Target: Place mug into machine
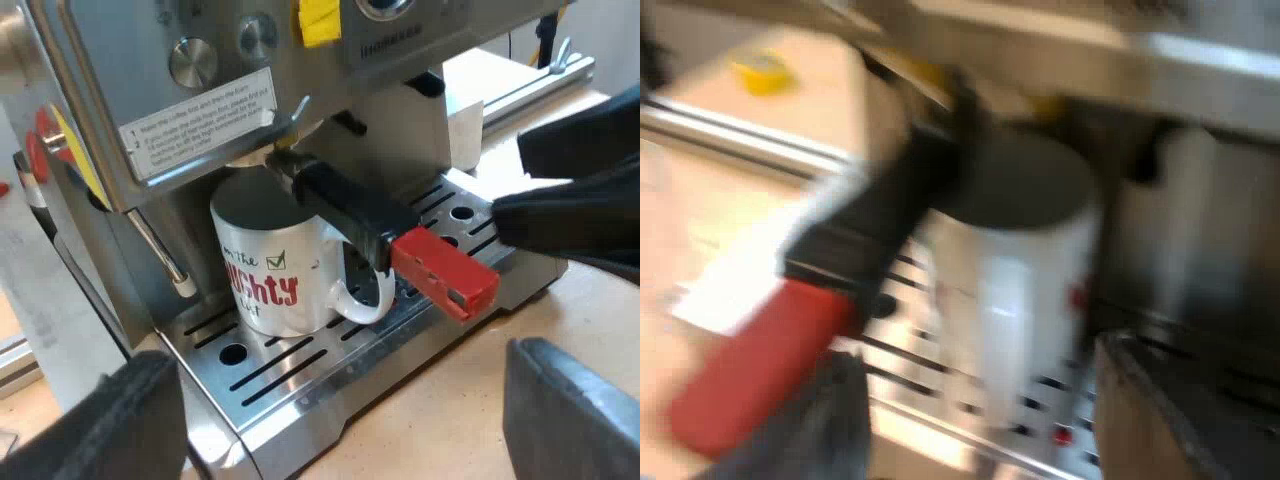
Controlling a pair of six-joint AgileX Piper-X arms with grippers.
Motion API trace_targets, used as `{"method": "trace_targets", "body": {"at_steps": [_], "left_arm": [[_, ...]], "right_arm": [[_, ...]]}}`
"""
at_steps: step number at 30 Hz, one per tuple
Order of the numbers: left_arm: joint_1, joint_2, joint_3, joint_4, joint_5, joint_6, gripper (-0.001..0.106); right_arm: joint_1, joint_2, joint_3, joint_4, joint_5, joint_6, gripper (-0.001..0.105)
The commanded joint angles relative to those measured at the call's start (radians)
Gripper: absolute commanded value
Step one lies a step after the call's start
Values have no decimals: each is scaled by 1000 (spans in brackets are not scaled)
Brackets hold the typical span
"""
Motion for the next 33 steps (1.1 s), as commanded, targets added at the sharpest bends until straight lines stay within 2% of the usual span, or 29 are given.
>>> {"method": "trace_targets", "body": {"at_steps": [1, 3, 6, 9, 12, 20, 24, 26, 33], "left_arm": [[-4, 0, -37, 30, -5, -8, 67], [-4, 0, -68, 40, 16, -8, 67], [-4, 0, -95, 40, 63, -13, 67], [-4, 0, -109, 40, 101, -16, 67], [-4, 0, -109, 40, 101, -16, 67], [-4, 0, -109, 27, 103, -16, 67], [-4, 0, -109, 27, 106, -66, 67], [-4, 0, -109, 24, 124, -69, 67], [-4, 0, -109, 25, 126, -69, 67]], "right_arm": [[36, -29, -6, -9, 6, -21, 23], [72, -34, -24, -13, 6, -36, 0], [95, -34, -51, -13, 19, -37, 0], [97, -31, -86, -13, 105, -29, 0], [94, -26, -109, -35, 156, -28, 0], [57, 103, -191, -105, 149, -34, 0], [16, 170, -260, -127, 149, -34, 0], [4, 195, -282, -127, 149, -34, 0], [-48, 262, -348, -127, 153, -34, 0]]}}
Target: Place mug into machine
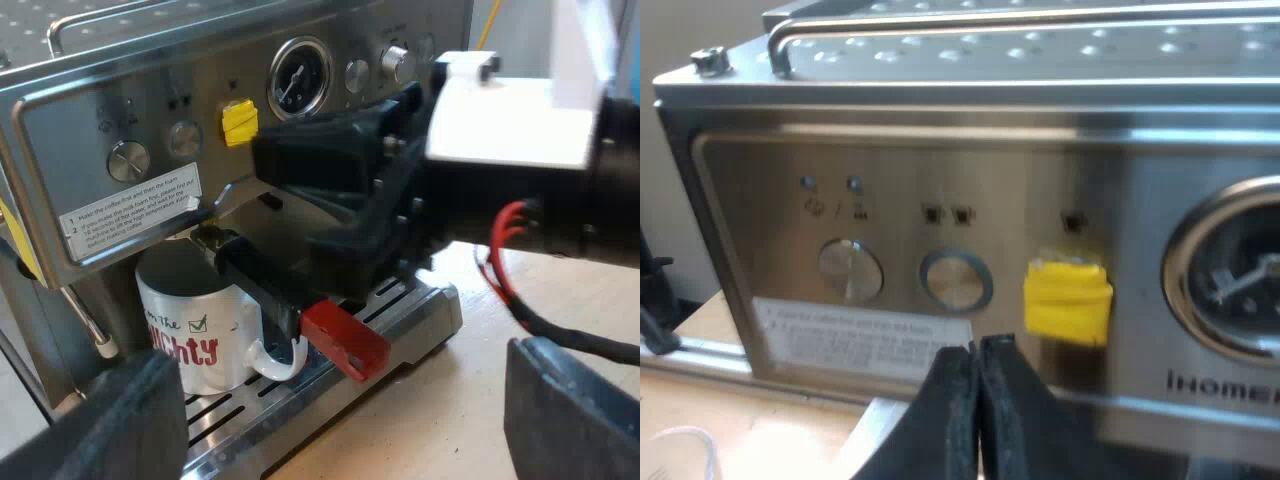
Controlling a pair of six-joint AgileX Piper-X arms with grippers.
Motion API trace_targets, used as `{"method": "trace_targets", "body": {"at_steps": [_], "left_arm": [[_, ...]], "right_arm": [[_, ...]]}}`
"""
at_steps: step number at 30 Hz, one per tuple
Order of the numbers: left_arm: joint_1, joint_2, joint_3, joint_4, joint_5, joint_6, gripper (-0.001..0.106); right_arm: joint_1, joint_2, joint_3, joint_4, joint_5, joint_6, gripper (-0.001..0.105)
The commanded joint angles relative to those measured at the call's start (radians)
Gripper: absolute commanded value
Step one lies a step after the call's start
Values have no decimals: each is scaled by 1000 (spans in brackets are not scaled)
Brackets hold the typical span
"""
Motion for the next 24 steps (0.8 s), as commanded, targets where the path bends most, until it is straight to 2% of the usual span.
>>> {"method": "trace_targets", "body": {"at_steps": [1, 20, 24], "left_arm": [[-4, 0, -5, -12, 5, -9, 67], [-4, 0, -5, -12, 5, -9, 67], [-4, 0, -5, -12, 3, 28, 67]], "right_arm": [[-20, 8, -22, -16, 4, -14, 0], [-136, 44, -27, -38, 6, -14, 0], [-122, 44, -27, -28, -2, -14, 0]]}}
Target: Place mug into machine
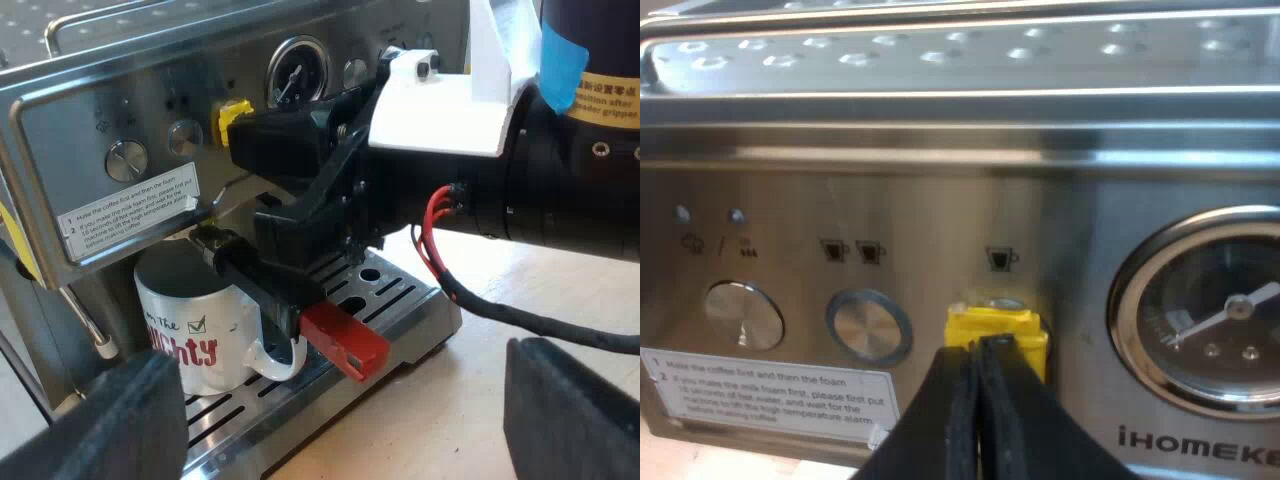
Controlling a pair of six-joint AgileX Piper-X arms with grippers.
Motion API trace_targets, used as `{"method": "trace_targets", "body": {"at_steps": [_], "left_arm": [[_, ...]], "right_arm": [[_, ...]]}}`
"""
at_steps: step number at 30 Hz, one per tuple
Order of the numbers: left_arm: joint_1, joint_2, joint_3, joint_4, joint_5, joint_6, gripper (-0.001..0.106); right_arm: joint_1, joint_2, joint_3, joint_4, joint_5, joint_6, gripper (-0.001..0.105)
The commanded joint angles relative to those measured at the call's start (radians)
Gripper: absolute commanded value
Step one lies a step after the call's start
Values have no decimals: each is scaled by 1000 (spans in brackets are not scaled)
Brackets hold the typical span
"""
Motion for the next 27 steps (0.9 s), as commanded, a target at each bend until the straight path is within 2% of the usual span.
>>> {"method": "trace_targets", "body": {"at_steps": [1, 7, 8, 10, 12, 13, 14, 15, 18, 22, 24, 27], "left_arm": [[-4, 0, -5, -12, 3, 19, 67], [-4, 0, -5, -12, 3, 19, 67], [-4, 0, -5, -12, 3, 19, 67], [-4, 0, -5, -12, 3, 19, 67], [-4, 0, -5, -12, 3, 19, 67], [-4, 0, -5, -14, 0, 19, 67], [-4, 0, -5, -18, -2, 13, 67], [-4, 0, -5, -26, -6, -2, 67], [-4, 0, -5, -86, -27, -73, 67], [-4, 0, -5, -165, -31, -93, 67], [-4, 7, -10, -200, -57, -143, 67], [-4, 36, -32, -218, -106, -157, 67]], "right_arm": [[-35, 3, -11, -5, 12, -12, 0], [88, -72, -11, 139, 13, -3, 0], [115, -90, -11, 166, 13, 1, 4], [142, -113, -11, 206, 17, 25, 15], [175, -148, -11, 272, 18, 64, 36], [180, -156, -11, 286, 15, 69, 40], [186, -171, -11, 310, 7, 74, 51], [186, -184, -11, 339, -14, 79, 61], [186, -232, -11, 416, -56, 82, 77], [178, -303, -11, 508, -55, 75, 78], [161, -364, -11, 571, -55, 57, 78], [117, -442, -11, 640, -73, 55, 78]]}}
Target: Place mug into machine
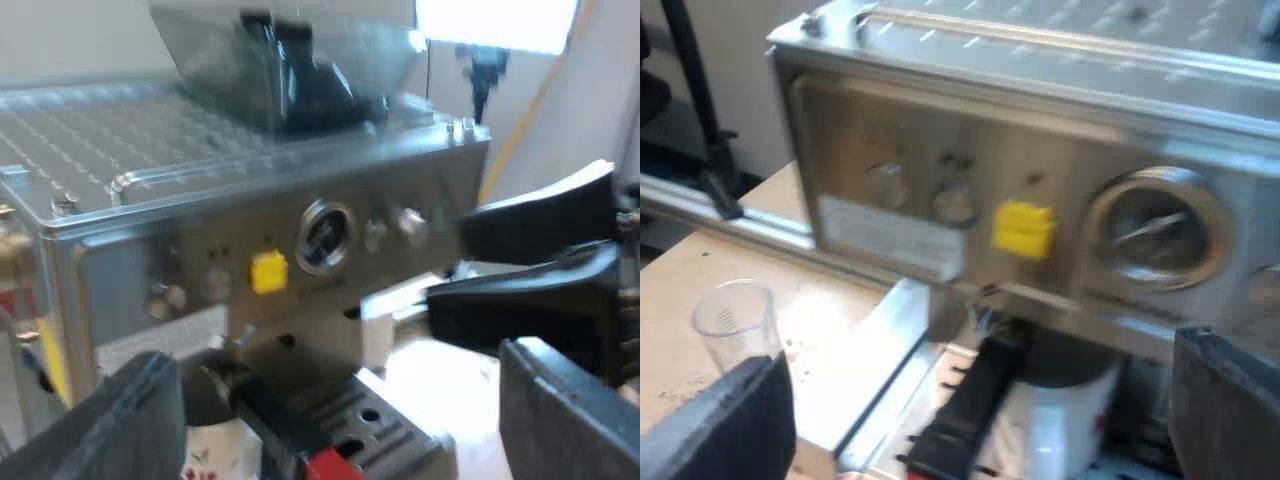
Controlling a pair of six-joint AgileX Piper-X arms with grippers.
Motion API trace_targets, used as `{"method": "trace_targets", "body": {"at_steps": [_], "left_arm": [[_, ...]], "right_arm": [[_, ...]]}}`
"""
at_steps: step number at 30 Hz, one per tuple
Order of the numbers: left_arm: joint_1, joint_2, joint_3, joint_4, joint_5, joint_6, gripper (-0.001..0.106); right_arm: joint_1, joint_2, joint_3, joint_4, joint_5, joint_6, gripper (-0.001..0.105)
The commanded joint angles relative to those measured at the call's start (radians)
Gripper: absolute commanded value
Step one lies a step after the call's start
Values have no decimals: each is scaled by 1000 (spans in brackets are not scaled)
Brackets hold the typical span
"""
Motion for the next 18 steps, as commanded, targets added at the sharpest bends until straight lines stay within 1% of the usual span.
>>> {"method": "trace_targets", "body": {"at_steps": [1, 3, 5, 7, 8, 9, 10, 11, 13, 14, 15, 17, 18], "left_arm": [[-4, 36, -25, -32, -44, -18, 67], [0, 67, -53, -34, -50, -18, 67], [14, 113, -93, -34, -53, -18, 67], [40, 150, -125, -34, -53, -18, 67], [59, 174, -145, -34, -53, -18, 67], [87, 201, -170, -34, -53, -18, 67], [103, 215, -177, -34, -53, -18, 67], [140, 244, -193, -34, -53, -15, 67], [191, 281, -209, -34, -26, -14, 67], [258, 314, -219, -34, 26, -14, 67], [285, 325, -221, -34, 42, -14, 67], [397, 368, -222, -34, 130, -6, 67], [416, 376, -222, -32, 145, -5, 67]], "right_arm": [[-48, -69, -11, 60, -19, -19, 78], [-118, -143, -11, 120, -45, -19, 78], [-175, -194, -11, 165, -47, -19, 78], [-230, -249, -11, 208, -70, -41, 78], [-275, -282, -11, 241, -93, -70, 78], [-315, -308, -11, 263, -112, -89, 78], [-348, -323, -11, 280, -128, -96, 78], [-394, -351, -9, 297, -156, -105, 78], [-451, -377, -8, 313, -187, -111, 78], [-546, -414, -8, 335, -246, -113, 78], [-592, -425, -8, 344, -266, -115, 78], [-698, -455, -8, 379, -333, -115, 78], [-747, -464, -8, 398, -354, -117, 78]]}}
